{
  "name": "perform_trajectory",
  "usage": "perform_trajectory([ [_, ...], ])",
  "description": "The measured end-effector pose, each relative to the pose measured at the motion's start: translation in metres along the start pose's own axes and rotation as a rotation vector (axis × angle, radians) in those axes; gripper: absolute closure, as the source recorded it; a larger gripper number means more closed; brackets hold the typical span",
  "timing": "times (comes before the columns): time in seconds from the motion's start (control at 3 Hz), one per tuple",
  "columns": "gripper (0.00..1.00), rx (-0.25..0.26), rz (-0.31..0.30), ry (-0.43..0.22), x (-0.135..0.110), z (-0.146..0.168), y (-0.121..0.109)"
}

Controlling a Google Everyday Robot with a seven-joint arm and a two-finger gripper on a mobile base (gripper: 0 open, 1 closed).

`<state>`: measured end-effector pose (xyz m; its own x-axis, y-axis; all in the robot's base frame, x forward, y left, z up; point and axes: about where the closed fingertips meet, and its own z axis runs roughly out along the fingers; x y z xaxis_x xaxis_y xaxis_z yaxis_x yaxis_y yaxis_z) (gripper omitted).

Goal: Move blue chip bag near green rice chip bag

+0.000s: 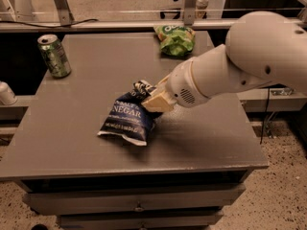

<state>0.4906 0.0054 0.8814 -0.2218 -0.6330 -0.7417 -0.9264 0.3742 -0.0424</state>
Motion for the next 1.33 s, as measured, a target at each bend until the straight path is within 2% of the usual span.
perform_trajectory([
  [0.33, 1.00, 0.047, -0.021, 0.019, -0.005, -0.029, -0.014],
  [0.67, 1.00, 0.122, -0.045, 0.096, -0.008, -0.081, -0.033],
  [1.0, 1.00, 0.122, -0.046, 0.095, -0.008, -0.081, -0.033],
  [1.33, 1.00, 0.188, -0.046, 0.095, 0.002, -0.096, -0.052],
])
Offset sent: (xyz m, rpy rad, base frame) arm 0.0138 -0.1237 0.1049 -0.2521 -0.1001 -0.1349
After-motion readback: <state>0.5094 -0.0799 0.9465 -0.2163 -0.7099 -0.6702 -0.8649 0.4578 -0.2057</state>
